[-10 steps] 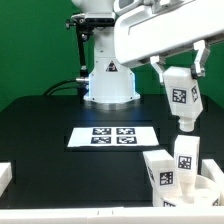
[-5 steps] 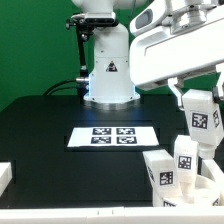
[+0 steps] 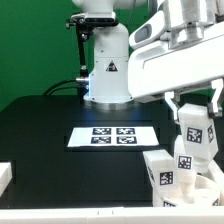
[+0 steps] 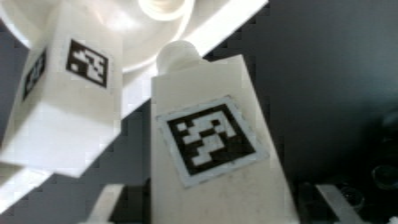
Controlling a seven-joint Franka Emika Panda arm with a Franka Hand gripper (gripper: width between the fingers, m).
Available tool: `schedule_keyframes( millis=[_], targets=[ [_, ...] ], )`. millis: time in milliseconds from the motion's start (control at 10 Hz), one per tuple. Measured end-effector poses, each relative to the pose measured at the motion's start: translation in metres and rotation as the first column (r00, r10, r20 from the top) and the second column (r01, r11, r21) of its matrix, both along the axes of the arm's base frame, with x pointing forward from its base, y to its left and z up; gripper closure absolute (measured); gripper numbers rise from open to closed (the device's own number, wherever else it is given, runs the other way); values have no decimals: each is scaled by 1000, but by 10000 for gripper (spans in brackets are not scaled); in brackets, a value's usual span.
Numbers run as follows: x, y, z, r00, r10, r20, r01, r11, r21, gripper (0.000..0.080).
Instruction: Assemble stool
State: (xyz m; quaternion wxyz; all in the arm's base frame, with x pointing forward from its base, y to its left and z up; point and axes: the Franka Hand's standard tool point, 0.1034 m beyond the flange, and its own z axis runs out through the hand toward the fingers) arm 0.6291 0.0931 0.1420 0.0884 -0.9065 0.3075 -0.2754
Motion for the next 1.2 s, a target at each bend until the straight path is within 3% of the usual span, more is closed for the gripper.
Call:
schedule_keyframes(
  millis=[400, 800, 1200],
  targets=[
    [-3, 0, -10, 1000, 2, -15, -3, 1000, -8, 472],
    [-2, 7, -33, 999, 2, -37, -2, 1000, -14, 472],
    [-1, 11, -42, 999, 10, -41, -10, 1000, -23, 472]
  ],
)
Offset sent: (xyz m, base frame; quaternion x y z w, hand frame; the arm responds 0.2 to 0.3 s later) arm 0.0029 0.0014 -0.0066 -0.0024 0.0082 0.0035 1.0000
